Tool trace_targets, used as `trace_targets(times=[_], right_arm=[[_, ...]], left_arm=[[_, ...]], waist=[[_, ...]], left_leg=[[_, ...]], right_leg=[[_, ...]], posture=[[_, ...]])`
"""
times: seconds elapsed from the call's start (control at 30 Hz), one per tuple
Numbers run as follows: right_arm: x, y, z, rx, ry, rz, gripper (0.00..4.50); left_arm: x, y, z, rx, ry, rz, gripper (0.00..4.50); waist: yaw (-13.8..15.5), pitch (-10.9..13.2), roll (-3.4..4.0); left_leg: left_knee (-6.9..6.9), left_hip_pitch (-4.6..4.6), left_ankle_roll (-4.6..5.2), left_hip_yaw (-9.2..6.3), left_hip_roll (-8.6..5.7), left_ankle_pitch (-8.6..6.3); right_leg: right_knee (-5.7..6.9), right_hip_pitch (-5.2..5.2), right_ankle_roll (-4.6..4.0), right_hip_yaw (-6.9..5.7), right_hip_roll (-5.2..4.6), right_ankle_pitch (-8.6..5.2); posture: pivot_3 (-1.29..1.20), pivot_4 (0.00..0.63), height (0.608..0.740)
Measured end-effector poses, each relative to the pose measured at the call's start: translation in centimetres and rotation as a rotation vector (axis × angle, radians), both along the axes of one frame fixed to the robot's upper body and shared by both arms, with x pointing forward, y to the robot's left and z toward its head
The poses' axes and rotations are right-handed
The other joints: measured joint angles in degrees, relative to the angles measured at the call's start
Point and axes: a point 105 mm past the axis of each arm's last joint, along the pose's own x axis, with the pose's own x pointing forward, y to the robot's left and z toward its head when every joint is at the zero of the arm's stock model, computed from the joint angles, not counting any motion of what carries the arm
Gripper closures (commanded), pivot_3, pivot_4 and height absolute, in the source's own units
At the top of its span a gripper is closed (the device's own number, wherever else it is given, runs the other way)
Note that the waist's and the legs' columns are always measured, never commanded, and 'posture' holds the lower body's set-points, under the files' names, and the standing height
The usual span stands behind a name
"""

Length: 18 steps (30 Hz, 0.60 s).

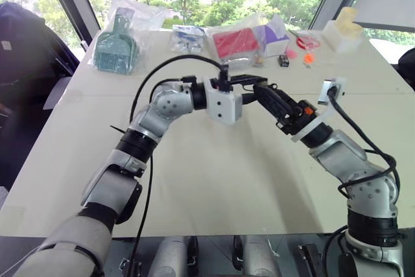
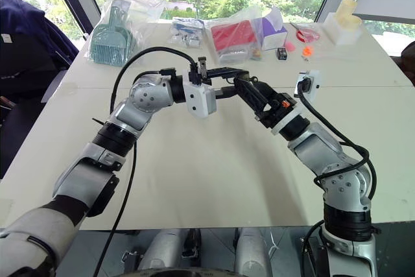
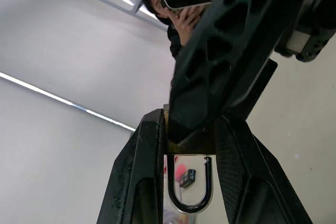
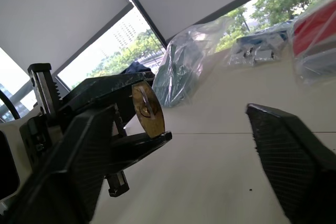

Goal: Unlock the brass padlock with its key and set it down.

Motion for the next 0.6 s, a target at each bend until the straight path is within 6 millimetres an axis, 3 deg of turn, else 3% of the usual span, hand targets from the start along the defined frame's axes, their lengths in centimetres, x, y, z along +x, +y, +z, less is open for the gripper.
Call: trace_targets(times=[0.07,0.17,0.37,0.43,0.6], right_arm=[[-0.1,0.1,0.1,0.002,-0.005,0.012,3.02],[-0.2,0.3,0.3,0.005,-0.015,0.030,4.34],[-0.3,0.4,0.0,-0.012,-0.013,0.044,4.34],[-0.4,0.5,-0.1,-0.022,-0.010,0.048,4.34],[-0.3,0.8,-1.4,-0.056,0.037,0.059,4.34]], left_arm=[[0.1,0.0,-0.2,0.003,0.007,0.004,3.74],[0.2,0.1,-0.2,0.003,0.016,0.007,3.74],[0.1,0.2,-0.3,0.015,0.025,0.000,3.74],[0.2,0.2,-0.4,0.027,0.033,-0.001,2.73],[0.6,0.7,-0.9,0.075,0.104,0.010,1.13]], waist=[[0.0,0.0,0.00],[0.1,0.0,0.00],[0.0,0.0,0.00],[0.0,0.0,0.00],[0.0,0.0,0.00]], left_leg=[[0.00,0.00,0.00,0.00,0.00,0.00],[0.00,0.00,0.00,0.00,0.00,0.00],[0.00,0.00,0.00,0.00,0.00,0.00],[0.00,0.00,0.00,0.00,0.00,0.00],[0.00,0.00,0.00,0.00,0.00,0.00]], right_leg=[[0.01,0.00,0.00,0.00,0.00,0.00],[0.00,0.00,0.00,0.00,0.00,0.00],[0.00,0.00,0.00,0.00,0.00,0.00],[0.00,0.00,0.00,0.00,0.00,0.00],[0.00,0.00,0.00,0.00,0.00,0.00]], posture=[[0.00,0.150,0.735],[0.00,0.150,0.735],[0.00,0.150,0.735],[0.00,0.150,0.735],[0.00,0.150,0.735]])
